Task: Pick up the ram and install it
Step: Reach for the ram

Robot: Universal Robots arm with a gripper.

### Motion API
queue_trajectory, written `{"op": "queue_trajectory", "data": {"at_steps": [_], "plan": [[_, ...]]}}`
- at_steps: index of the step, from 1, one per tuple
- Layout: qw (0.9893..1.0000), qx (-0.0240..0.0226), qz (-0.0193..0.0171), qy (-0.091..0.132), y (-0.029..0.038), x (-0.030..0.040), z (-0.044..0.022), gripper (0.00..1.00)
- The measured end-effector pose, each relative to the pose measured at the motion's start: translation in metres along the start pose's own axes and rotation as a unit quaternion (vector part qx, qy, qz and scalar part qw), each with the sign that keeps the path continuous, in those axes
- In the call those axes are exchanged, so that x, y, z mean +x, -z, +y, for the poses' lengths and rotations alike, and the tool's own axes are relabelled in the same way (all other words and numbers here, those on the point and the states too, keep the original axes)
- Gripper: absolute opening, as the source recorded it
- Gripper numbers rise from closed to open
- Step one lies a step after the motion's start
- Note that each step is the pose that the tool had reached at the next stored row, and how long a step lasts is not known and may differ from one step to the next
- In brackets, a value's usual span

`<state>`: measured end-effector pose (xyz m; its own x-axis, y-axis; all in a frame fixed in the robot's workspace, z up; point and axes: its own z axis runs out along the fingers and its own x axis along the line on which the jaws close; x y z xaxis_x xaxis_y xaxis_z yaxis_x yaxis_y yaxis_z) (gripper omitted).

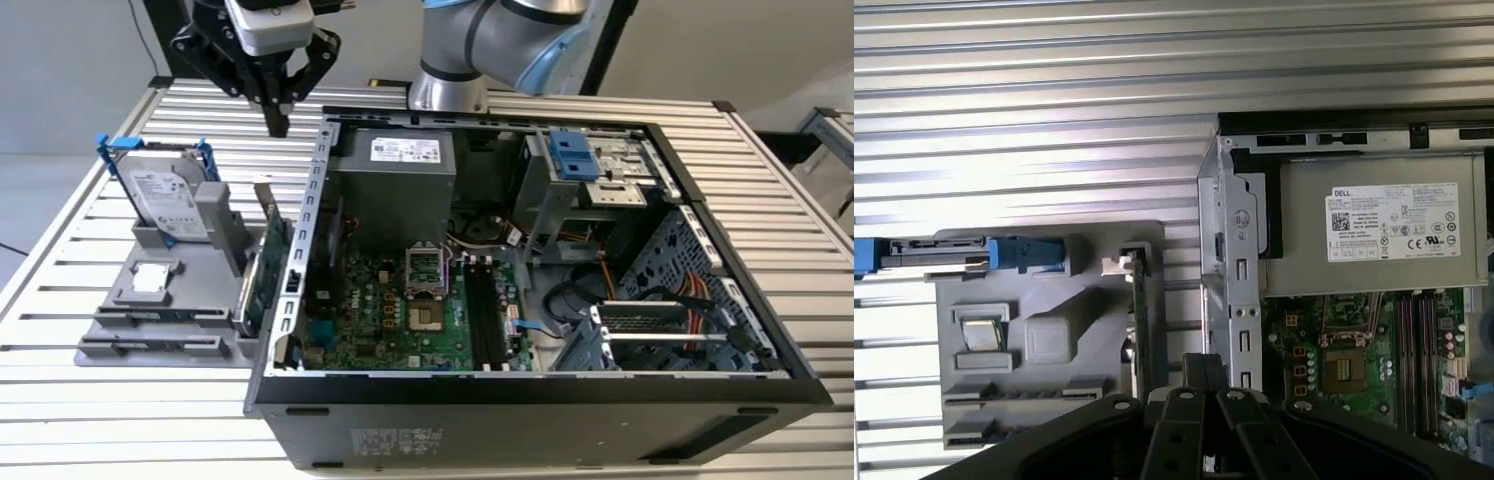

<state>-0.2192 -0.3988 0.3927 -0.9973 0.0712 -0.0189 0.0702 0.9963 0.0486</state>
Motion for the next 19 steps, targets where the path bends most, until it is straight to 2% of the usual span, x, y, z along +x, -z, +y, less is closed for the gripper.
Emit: {"op": "queue_trajectory", "data": {"at_steps": [19], "plan": [[1.0000, 0.0000, 0.0000, 0.000, 0.0005, 0.0219, -0.0015, 0.00]]}}
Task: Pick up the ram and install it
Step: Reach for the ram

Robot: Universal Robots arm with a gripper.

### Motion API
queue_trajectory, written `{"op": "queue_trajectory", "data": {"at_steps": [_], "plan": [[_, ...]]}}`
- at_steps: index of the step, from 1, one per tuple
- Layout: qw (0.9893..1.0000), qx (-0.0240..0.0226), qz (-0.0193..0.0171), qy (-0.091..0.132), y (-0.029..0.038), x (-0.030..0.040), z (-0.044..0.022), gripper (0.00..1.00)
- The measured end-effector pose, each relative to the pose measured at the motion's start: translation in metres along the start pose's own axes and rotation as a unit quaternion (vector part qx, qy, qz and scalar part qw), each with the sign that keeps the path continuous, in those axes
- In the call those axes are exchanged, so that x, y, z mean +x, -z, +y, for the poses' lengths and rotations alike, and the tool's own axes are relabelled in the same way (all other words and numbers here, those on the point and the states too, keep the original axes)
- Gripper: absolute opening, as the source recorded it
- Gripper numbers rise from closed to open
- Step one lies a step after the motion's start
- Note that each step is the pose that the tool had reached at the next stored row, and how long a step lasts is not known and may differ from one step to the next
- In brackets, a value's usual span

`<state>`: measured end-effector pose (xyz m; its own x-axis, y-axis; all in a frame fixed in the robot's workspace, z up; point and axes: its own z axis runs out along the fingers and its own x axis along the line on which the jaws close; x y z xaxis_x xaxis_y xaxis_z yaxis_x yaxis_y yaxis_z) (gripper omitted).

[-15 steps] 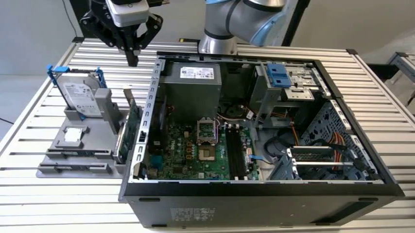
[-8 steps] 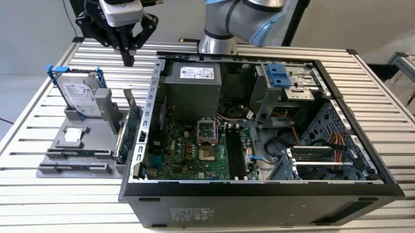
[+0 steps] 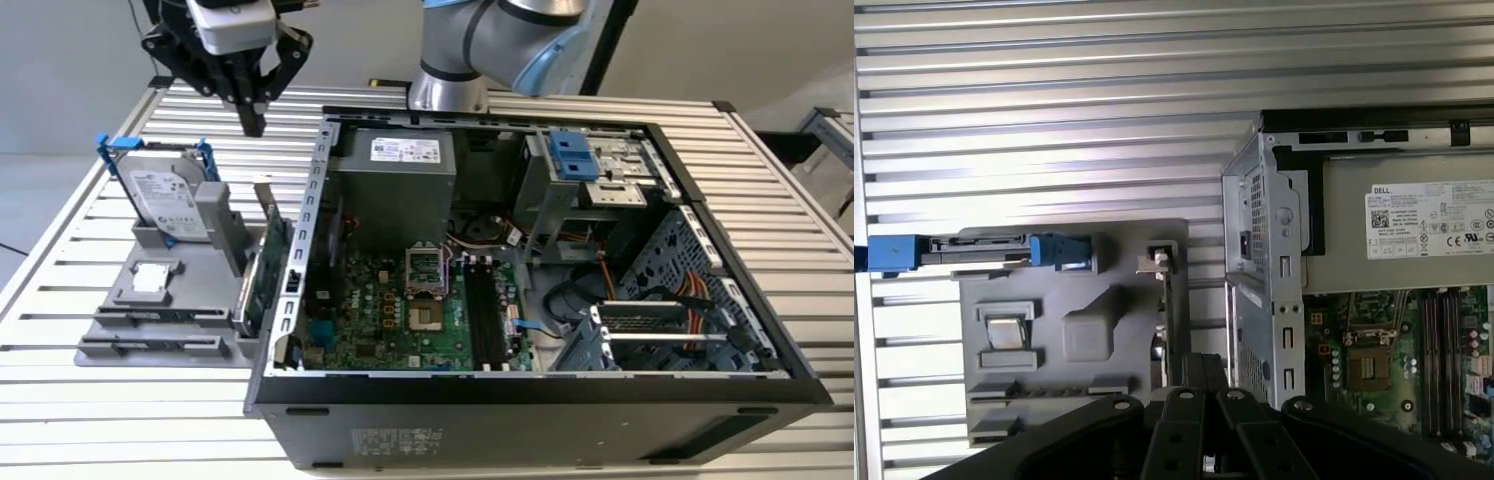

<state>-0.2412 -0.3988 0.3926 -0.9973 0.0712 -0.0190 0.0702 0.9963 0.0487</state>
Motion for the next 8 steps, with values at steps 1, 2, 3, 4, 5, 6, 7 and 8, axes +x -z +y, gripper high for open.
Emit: {"op": "queue_trajectory", "data": {"at_steps": [1, 2, 3, 4, 5, 6, 7, 8], "plan": [[1.0000, 0.0000, 0.0000, 0.000, 0.0000, 0.0009, -0.0001, 0.00], [1.0000, 0.0000, 0.0000, 0.000, 0.0000, 0.0018, -0.0001, 0.00], [1.0000, 0.0000, 0.0000, 0.000, 0.0000, 0.0028, -0.0002, 0.00], [1.0000, 0.0000, 0.0000, 0.000, 0.0001, 0.0037, -0.0003, 0.00], [1.0000, 0.0000, 0.0000, 0.000, 0.0001, 0.0047, -0.0003, 0.00], [1.0000, 0.0000, 0.0000, 0.000, 0.0001, 0.0058, -0.0004, 0.00], [1.0000, 0.0000, 0.0000, 0.000, 0.0001, 0.0068, -0.0005, 0.00], [1.0000, 0.0000, 0.0000, 0.000, 0.0002, 0.0078, -0.0005, 0.00]]}}
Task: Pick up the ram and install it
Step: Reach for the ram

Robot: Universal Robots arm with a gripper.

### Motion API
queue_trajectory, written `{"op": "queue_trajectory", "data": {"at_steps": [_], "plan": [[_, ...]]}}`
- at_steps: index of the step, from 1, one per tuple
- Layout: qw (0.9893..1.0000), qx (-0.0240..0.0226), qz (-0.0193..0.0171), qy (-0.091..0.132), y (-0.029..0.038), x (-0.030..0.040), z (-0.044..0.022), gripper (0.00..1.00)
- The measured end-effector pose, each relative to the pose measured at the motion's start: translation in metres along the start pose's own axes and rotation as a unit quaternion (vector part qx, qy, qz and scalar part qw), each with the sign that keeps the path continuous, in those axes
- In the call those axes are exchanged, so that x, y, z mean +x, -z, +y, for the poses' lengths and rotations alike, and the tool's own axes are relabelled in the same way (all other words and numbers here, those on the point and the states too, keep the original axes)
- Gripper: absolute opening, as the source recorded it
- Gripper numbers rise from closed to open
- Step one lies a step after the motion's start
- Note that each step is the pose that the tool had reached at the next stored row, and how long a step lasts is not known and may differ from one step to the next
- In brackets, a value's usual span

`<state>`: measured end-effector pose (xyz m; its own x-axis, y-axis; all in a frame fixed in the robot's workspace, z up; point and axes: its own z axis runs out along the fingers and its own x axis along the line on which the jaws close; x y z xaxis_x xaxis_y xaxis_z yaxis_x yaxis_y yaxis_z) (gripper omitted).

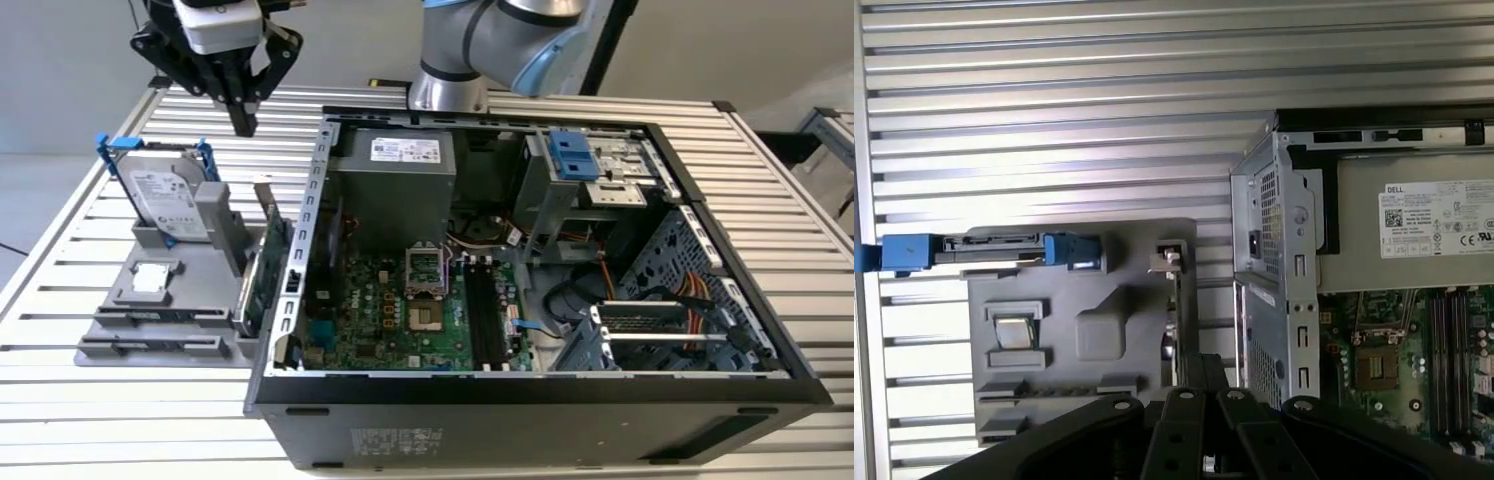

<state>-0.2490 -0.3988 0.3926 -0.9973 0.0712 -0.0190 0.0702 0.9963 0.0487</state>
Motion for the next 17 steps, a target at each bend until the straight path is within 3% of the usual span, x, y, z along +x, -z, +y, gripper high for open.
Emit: {"op": "queue_trajectory", "data": {"at_steps": [17], "plan": [[1.0000, 0.0000, 0.0000, 0.000, 0.0005, 0.0244, -0.0017, 0.00]]}}
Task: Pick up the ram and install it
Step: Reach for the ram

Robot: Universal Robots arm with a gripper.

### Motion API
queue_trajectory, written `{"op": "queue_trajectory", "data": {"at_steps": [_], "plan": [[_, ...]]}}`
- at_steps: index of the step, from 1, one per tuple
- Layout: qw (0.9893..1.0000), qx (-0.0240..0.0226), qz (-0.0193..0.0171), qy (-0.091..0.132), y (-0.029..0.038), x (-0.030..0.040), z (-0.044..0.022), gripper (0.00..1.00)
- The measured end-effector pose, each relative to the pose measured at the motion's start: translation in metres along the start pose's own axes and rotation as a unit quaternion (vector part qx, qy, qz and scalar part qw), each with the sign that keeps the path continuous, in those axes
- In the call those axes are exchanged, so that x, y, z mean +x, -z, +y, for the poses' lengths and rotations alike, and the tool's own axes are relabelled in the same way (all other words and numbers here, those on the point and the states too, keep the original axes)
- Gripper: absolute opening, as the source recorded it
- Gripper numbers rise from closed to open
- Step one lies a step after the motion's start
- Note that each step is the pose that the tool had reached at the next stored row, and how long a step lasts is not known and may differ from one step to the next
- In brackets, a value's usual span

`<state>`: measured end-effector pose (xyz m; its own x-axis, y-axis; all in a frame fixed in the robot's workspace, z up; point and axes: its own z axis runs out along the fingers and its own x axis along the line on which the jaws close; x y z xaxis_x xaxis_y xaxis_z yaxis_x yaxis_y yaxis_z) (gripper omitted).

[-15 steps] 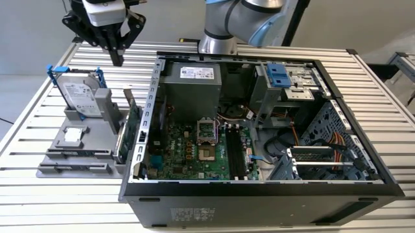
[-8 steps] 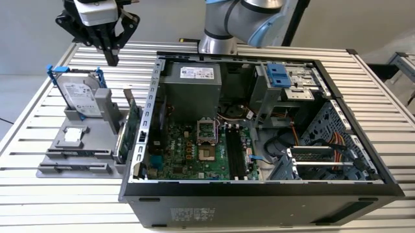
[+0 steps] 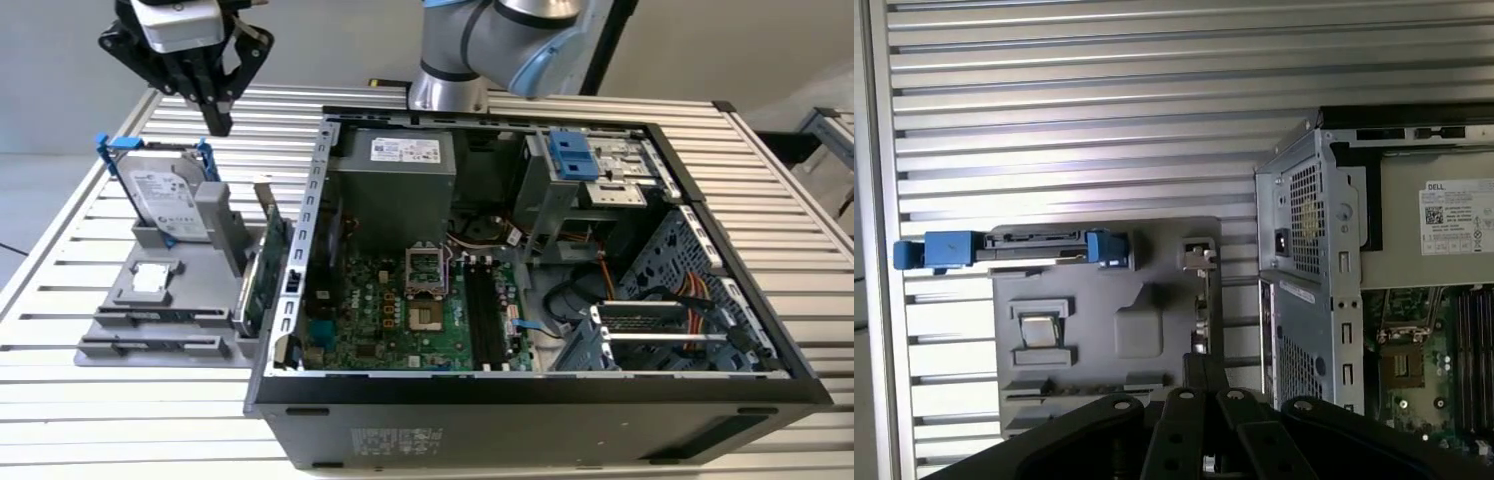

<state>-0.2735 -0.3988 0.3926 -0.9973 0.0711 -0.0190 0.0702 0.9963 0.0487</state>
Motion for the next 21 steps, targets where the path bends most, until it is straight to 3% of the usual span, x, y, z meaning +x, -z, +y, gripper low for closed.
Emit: {"op": "queue_trajectory", "data": {"at_steps": [21], "plan": [[1.0000, 0.0000, 0.0000, 0.000, 0.0007, 0.0314, -0.0022, 0.00]]}}
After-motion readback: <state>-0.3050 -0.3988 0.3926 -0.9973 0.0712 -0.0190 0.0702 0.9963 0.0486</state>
